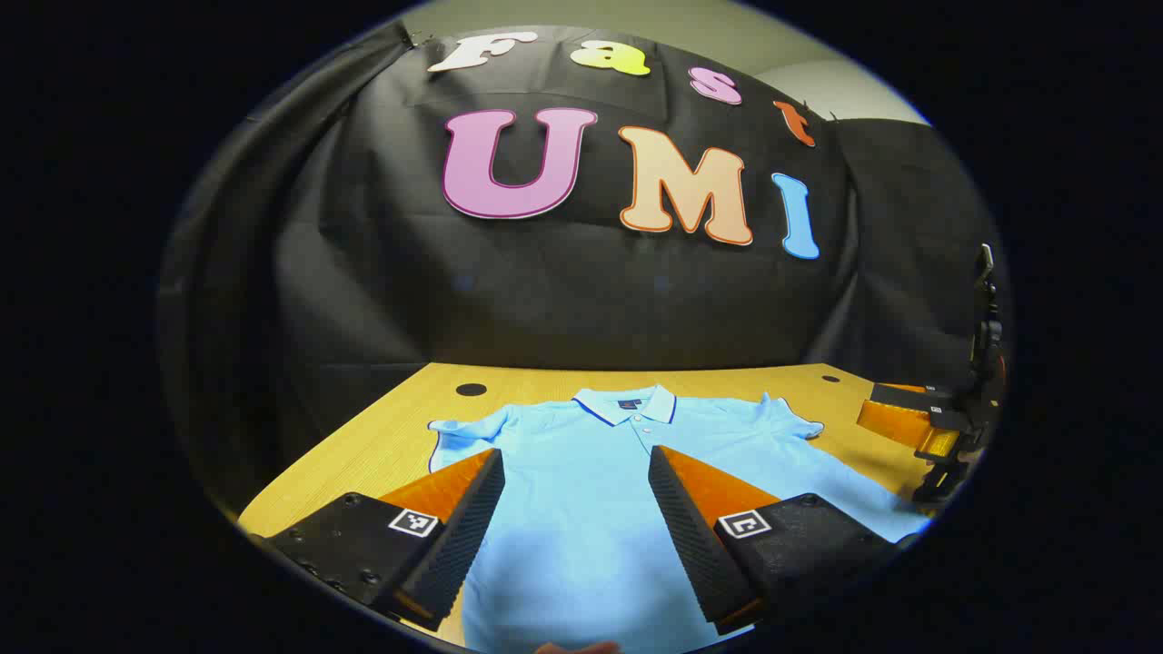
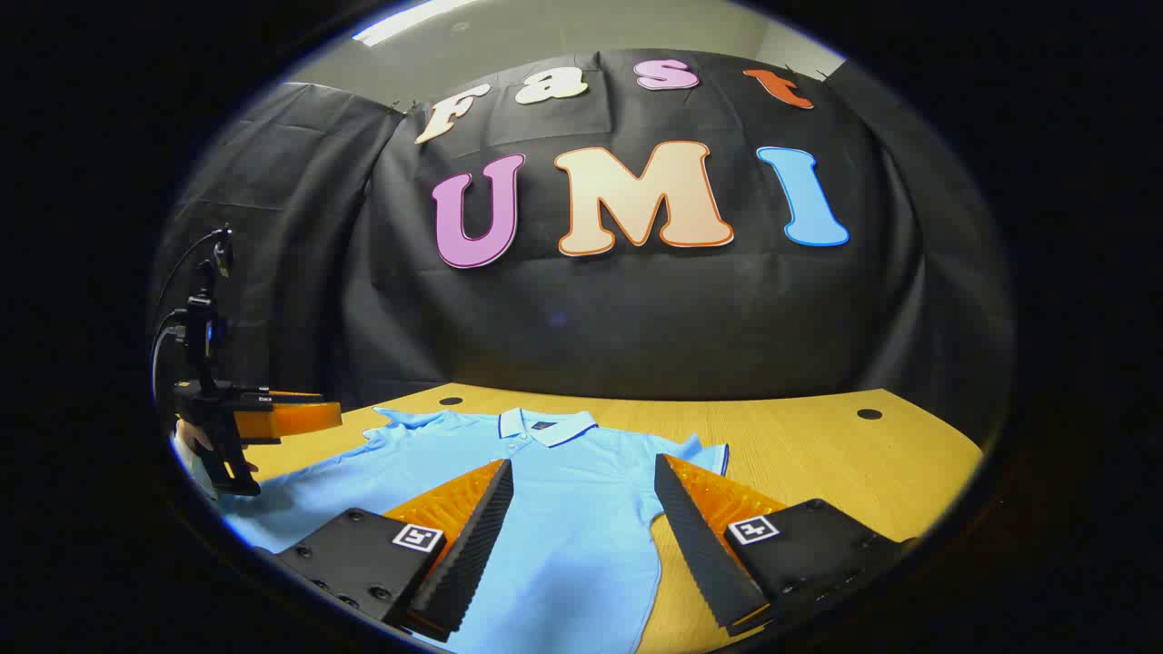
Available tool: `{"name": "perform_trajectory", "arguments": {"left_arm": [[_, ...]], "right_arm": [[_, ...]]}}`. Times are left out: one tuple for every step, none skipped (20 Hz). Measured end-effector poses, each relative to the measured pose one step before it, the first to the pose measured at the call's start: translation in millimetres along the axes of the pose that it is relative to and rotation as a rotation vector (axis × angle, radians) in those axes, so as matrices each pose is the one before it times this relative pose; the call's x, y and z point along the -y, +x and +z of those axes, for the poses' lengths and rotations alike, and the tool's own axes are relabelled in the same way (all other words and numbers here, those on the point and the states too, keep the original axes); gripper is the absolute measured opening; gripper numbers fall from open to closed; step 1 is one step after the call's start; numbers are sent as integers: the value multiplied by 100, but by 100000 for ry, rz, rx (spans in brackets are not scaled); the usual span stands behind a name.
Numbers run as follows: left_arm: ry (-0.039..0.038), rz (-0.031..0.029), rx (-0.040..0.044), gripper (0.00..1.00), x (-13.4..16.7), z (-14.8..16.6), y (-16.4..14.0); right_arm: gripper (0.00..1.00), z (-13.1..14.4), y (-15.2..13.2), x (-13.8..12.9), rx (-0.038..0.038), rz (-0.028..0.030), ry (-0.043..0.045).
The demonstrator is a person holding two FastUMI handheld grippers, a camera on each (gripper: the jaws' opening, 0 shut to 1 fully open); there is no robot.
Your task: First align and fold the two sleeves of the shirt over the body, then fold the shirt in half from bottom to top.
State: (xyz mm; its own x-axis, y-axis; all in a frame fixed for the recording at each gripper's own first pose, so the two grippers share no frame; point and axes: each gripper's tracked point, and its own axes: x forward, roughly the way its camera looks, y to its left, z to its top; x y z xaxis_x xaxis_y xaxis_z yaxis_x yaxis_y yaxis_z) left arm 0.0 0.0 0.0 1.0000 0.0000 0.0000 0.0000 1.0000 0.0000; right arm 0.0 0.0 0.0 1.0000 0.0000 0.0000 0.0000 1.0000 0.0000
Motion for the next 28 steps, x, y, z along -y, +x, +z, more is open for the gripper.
{"name": "perform_trajectory", "arguments": {"left_arm": [[-266,-238,837,95,36,145,-23],[-568,-94,968,95,-90,238,78],[-1016,-237,987,95,-47,1,72],[-1197,-252,635,95,-4,-2,29],[-798,-279,-160,95,80,-285,193],[-446,-211,-804,95,104,-278,66],[-380,-73,-378,95,26,-213,94],[-418,-271,185,96,65,14,39],[-425,-129,-14,96,51,-108,-6],[-275,169,-28,96,-91,-67,14],[95,248,-117,96,-109,-81,118],[113,230,-55,95,-88,5,-4],[4,37,-28,95,2,-63,-57],[26,-111,-87,95,48,48,23],[29,-94,-73,95,27,14,32],[55,-92,63,96,13,69,-14],[-3,100,71,96,-70,-108,6],[40,-27,82,96,-68,72,20],[-12,-144,-44,95,107,-69,-41],[66,-226,-127,95,68,41,57],[327,-51,21,95,-8,35,-13],[379,89,44,95,-23,19,-13],[202,-167,418,95,-32,98,-81],[71,-276,274,95,59,168,-21],[26,-360,244,95,95,96,-114],[-34,-271,205,95,41,104,-27],[-102,-121,38,95,-73,-90,23],[-101,-273,-207,95,59,34,86]], "right_arm": [[94,-117,13,-15,-305,158,59],[98,-123,22,-1,-500,114,163],[98,-83,-19,-47,-484,242,215],[98,-71,-57,-62,-272,146,36],[98,78,-60,-76,87,79,-126],[98,-15,-106,46,195,-13,-174],[98,78,-2,81,77,-168,-94],[98,-49,19,25,-15,-242,-117],[98,-41,56,114,-241,-308,-144],[98,-121,15,176,-337,-475,-132],[98,-49,81,146,-150,-398,-210],[98,-19,-127,-48,13,-151,-144],[98,83,-21,-34,40,135,-23],[98,-19,-46,-13,72,232,36],[98,-11,-3,22,-4,124,-22],[97,-89,45,-35,-152,26,3],[97,-68,-6,25,-262,28,110],[97,-105,-6,24,-281,67,139],[97,-14,34,48,-211,202,214],[98,95,-11,-56,78,195,254],[98,105,86,56,118,-77,349],[98,-102,173,172,-182,-123,532],[98,-4,407,229,-915,9,1182],[98,-136,206,392,-2021,-189,2462],[98,75,266,363,-2122,163,2486],[98,350,449,505,-1327,-493,2263],[97,593,400,700,-955,-914,558],[97,565,414,936,-1074,-1669,-1151]]}}
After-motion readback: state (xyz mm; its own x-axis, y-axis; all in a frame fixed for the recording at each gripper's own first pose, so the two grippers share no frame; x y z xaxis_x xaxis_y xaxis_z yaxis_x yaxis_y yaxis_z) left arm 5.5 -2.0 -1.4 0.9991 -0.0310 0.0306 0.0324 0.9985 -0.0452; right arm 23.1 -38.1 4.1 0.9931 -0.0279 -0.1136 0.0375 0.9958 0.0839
